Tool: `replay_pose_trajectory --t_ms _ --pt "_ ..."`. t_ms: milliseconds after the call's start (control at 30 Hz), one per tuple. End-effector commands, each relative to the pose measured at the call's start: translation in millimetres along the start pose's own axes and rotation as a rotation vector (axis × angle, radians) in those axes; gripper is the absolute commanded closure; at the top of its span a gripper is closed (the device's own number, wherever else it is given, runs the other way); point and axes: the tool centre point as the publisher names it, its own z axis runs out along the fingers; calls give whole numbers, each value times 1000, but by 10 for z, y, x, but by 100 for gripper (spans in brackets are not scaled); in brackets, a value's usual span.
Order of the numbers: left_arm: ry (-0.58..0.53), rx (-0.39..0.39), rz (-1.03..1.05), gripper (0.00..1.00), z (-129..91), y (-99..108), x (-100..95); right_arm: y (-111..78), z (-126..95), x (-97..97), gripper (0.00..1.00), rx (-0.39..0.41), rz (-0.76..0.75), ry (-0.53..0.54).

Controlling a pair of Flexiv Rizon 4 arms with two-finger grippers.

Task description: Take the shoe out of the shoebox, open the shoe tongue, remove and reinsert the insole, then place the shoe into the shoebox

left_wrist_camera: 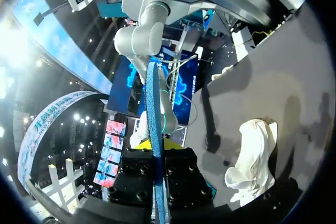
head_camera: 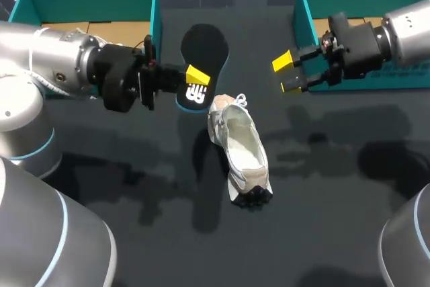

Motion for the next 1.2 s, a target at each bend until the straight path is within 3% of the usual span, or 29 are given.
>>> replay_pose_trajectory --t_ms 33,133,300,867,1200 --pt "134 -27 569 100 -9 21 -20 8 13 -7 0 1 0 -1" --pt "152 -43 648 100 9 36 -4 66 16 32 0 -4 1 24" --pt "140 -109 680 100 43 107 50 143 27 142 0 -77 20 79" --pt "43 -154 419 100 283 381 213 240 234 287 0 -93 -24 91" --pt "52 -178 272 100 325 483 321 240 257 314 0 -130 -59 105"
